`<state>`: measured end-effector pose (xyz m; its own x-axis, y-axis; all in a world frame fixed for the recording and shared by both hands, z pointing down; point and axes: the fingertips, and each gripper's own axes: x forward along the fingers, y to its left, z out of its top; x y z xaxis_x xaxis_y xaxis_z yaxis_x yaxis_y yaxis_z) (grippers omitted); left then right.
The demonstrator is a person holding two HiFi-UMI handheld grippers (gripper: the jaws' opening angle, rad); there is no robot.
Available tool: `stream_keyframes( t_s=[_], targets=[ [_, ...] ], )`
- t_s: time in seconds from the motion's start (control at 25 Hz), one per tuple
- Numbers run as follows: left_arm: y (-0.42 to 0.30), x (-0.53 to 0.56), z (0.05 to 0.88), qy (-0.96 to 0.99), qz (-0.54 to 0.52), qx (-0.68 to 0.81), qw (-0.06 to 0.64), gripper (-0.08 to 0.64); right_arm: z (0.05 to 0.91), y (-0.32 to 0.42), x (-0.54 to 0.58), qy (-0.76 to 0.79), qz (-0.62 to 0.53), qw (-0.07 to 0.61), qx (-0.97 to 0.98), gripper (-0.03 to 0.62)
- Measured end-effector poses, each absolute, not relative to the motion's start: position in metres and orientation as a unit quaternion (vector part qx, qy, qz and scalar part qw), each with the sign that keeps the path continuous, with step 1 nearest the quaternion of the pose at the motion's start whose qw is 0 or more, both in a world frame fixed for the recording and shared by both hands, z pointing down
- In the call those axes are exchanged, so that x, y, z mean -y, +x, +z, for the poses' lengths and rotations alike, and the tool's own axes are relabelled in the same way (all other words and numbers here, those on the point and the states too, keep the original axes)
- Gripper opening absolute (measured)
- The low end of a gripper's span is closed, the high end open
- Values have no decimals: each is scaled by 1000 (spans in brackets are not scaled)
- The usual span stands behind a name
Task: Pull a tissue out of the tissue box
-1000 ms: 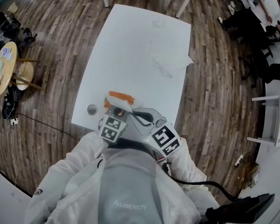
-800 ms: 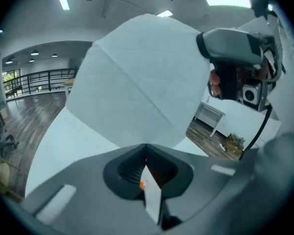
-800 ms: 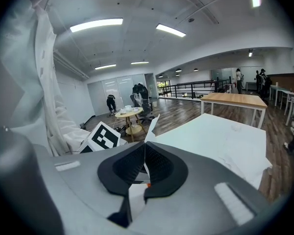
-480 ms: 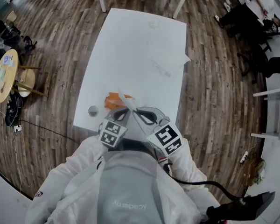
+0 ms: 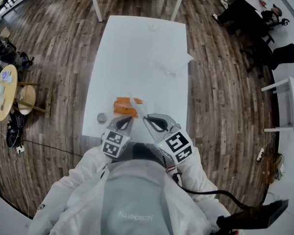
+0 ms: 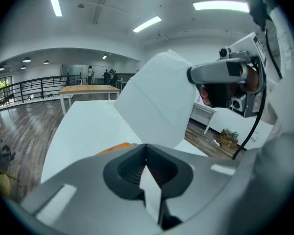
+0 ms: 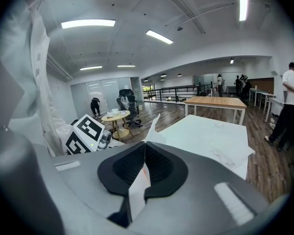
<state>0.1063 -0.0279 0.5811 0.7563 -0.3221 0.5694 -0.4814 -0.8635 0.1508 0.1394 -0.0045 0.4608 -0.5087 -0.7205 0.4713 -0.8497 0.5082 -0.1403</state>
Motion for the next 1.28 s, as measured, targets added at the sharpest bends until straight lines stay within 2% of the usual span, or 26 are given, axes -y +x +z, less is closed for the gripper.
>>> stream_keyframes(
  t_s=[1.28],
  targets=[
    [-1, 6, 534, 945, 223, 215, 104, 0, 476, 97, -67, 586, 194, 151, 772, 3]
  ],
)
